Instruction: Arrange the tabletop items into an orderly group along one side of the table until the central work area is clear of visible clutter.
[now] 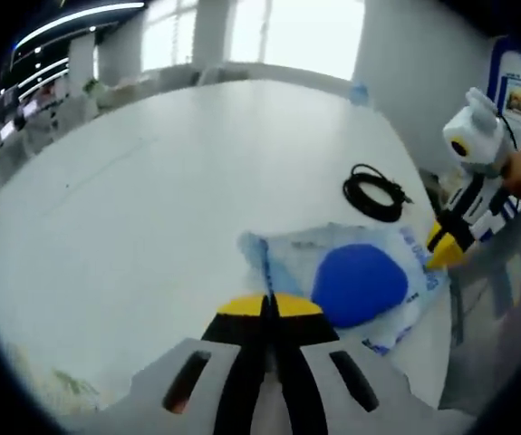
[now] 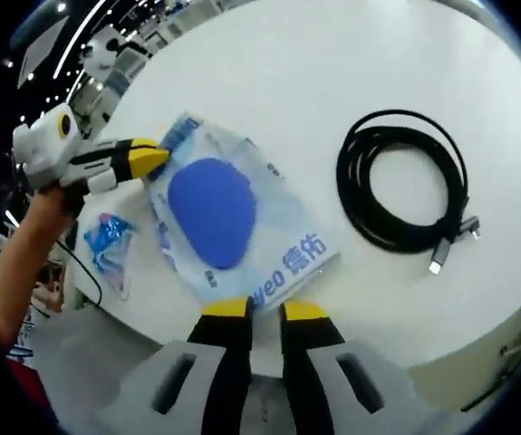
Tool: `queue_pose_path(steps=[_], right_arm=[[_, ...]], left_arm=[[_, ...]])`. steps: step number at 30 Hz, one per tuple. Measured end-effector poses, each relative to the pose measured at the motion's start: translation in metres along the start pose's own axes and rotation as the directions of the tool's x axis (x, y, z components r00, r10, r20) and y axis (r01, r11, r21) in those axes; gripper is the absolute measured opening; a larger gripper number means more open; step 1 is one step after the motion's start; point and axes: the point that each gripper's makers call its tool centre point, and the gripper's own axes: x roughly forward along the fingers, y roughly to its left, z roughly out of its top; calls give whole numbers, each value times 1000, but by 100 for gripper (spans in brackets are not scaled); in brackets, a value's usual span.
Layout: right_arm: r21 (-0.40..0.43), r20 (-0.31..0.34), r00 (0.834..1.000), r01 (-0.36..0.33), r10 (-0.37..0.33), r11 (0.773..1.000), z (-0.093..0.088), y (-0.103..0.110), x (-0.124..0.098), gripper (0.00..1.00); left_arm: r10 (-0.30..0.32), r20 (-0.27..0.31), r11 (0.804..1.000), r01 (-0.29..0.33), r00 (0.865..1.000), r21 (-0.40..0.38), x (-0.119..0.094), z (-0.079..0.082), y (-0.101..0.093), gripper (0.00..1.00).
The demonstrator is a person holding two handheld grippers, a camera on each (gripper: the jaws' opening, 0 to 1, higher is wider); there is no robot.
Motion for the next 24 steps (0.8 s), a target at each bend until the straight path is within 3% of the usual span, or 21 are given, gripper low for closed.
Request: queue_pose_path(steps=[12, 24], right_arm=[[-57, 30, 999, 22, -20, 998, 7, -4, -7, 4], [-147, 62, 998, 22, -13, 989, 34, 0, -19, 4]], left_arm=[[7, -12, 1000, -7, 1000, -1, -6, -5, -5, 0], [46, 6, 999, -46, 999, -16, -28, -5, -1, 0]])
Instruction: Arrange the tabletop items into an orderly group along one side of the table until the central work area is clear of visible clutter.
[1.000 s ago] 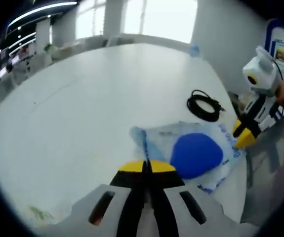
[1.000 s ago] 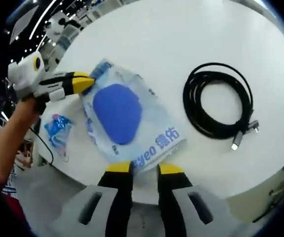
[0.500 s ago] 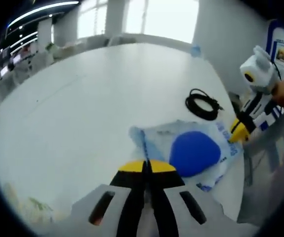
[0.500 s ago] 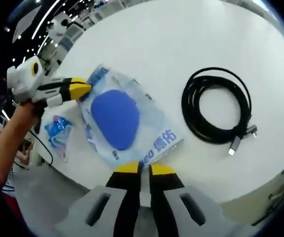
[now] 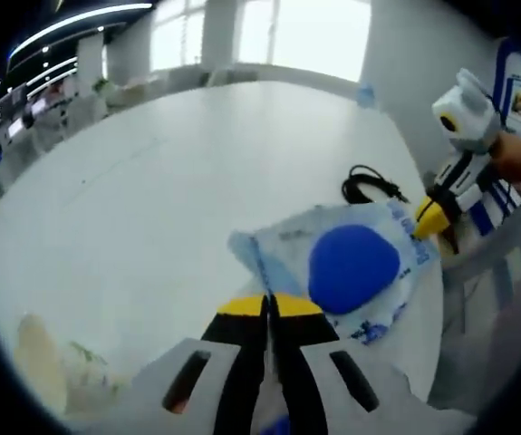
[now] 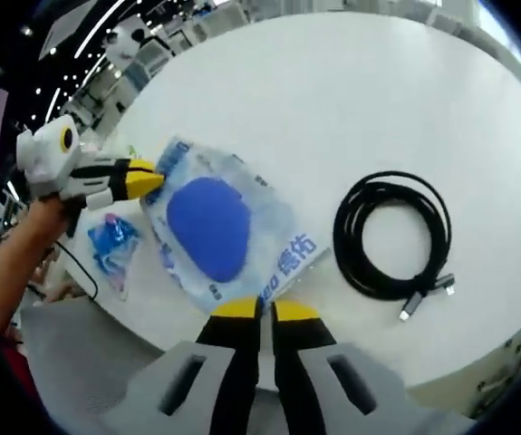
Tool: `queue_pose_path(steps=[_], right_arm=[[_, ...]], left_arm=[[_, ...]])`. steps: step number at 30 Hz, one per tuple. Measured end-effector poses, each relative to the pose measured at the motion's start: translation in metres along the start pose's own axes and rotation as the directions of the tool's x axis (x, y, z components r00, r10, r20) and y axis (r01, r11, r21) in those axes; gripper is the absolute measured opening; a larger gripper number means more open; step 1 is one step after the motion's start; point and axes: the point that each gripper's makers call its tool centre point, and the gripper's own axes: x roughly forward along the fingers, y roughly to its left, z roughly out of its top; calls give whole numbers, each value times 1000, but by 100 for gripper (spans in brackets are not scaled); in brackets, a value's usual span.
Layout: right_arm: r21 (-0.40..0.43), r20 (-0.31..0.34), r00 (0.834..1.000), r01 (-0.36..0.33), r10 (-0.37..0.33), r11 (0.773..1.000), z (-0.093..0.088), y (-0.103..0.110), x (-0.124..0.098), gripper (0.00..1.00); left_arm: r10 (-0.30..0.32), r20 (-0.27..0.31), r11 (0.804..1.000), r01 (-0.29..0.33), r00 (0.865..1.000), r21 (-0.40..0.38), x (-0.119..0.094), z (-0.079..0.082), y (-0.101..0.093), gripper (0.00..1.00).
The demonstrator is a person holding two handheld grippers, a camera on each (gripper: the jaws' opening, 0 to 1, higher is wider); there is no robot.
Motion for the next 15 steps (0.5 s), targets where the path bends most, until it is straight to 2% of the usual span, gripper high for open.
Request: queue_pose_path(steps=[10, 15], right_arm=[[-83, 28, 1000, -7, 10, 997, 38, 0, -8, 3], [-135, 47, 999, -17, 23, 991, 65, 3, -10, 3]], left_arm=[[55, 25, 998, -54, 998, -31, -21, 5, 9, 0], [98, 40, 994, -96, 994, -50, -33, 9, 16, 0]])
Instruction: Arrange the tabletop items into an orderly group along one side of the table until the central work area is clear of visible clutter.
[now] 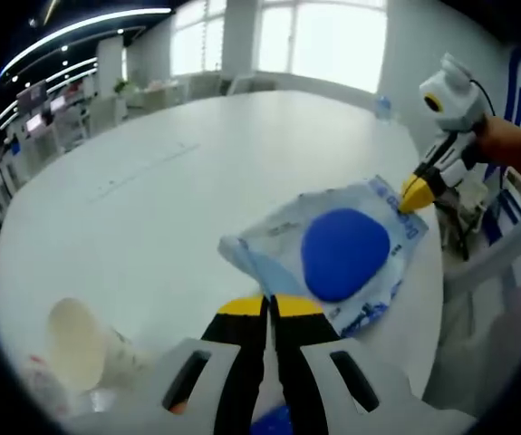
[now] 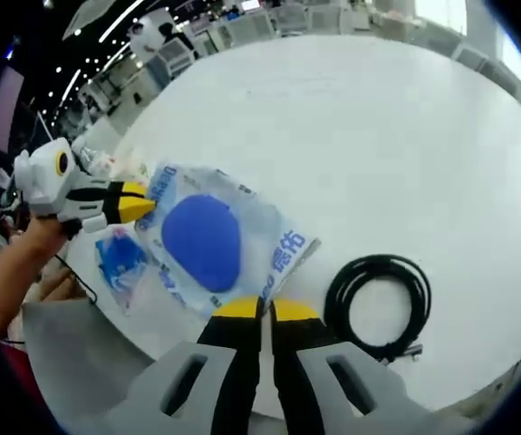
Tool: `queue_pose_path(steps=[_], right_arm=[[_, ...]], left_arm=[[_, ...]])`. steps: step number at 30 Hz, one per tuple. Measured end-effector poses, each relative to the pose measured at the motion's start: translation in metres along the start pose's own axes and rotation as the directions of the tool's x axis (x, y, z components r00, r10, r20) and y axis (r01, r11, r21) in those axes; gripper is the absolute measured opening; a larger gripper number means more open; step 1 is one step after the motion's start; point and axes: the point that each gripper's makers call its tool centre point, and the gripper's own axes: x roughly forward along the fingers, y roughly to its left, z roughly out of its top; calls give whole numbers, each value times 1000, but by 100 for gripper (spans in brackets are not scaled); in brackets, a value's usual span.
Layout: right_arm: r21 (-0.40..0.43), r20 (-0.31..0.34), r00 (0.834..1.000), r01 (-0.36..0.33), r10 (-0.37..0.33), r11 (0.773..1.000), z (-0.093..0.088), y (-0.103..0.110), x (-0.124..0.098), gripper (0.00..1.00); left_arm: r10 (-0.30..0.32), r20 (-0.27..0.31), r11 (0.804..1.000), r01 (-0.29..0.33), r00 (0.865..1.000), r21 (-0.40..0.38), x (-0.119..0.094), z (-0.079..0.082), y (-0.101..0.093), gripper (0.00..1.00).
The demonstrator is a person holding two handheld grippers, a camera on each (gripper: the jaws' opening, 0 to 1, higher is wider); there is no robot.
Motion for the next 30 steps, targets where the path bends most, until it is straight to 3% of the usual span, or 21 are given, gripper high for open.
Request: queue_pose_path(steps=[11, 25, 30], right_arm=[[-98, 34, 998, -54, 58, 994, 46, 9, 12, 2], [-145, 65, 992, -95, 106, 985, 84, 9, 21, 2], [-177, 44, 992, -109, 119, 978, 92, 8, 32, 2]], left_arm=[[97, 7, 992, -96, 995, -80, -17, -6, 22, 0], [185, 18, 974, -181, 983, -135, -18, 7, 47, 0], [218, -7, 964, -216, 976, -155, -15, 7, 55, 0]])
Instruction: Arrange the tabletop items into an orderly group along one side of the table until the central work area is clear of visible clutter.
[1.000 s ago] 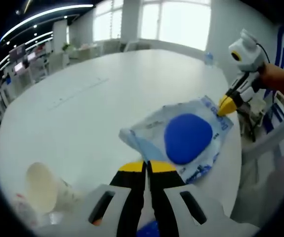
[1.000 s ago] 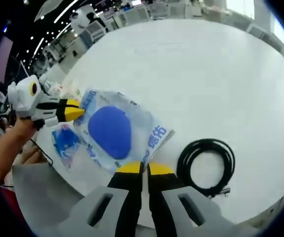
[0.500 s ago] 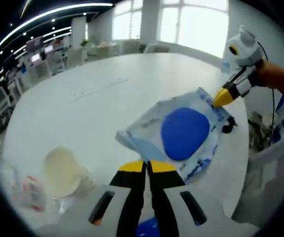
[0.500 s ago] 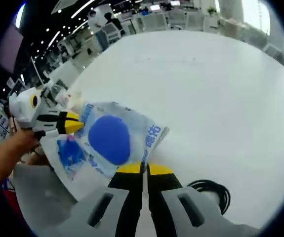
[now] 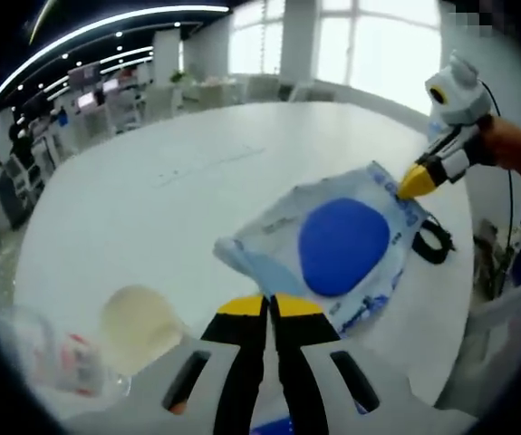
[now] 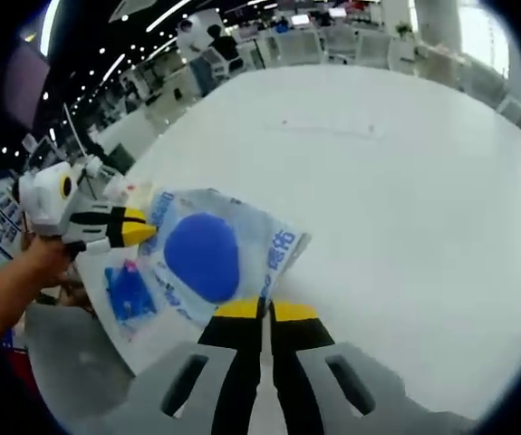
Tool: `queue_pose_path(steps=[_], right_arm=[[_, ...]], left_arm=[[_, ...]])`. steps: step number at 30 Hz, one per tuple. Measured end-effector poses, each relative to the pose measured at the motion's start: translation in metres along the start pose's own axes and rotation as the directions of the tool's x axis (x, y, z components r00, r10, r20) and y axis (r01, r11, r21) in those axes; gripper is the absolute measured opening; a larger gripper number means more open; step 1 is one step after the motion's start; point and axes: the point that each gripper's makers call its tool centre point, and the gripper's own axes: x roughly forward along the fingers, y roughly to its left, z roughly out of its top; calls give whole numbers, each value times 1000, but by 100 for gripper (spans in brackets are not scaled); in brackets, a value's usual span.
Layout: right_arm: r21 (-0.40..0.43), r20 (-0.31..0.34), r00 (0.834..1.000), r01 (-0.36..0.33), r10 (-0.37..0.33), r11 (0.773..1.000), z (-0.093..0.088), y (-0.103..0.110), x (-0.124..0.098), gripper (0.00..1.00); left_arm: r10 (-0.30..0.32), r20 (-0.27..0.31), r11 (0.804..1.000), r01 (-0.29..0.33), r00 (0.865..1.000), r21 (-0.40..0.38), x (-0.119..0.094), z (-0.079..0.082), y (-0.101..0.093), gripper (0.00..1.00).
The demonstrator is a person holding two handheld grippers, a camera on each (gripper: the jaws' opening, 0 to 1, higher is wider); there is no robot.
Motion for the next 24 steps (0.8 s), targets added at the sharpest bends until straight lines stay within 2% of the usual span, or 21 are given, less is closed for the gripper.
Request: queue_pose_path(steps=[4, 9, 14, 24], right_arm=[[-6, -23, 1000, -17, 17, 1000, -2, -4, 11, 2], [3, -47, 998, -39, 39, 999, -7, -8, 22, 2], [13, -45, 997, -56, 56, 998, -4, -9, 27, 2], [25, -64, 995, -79, 81, 997, -5, -13, 51, 2]], left_arm=[[24, -32, 1000, -24, 999, -9, 7, -11, 0, 0], [38, -38, 998, -40, 999, -50, 13, -26, 0, 0], [64, -1, 992, -63, 998, -108, 14, -26, 9, 0], [108, -17, 985, -110, 994, -131, 21, -33, 16, 0]])
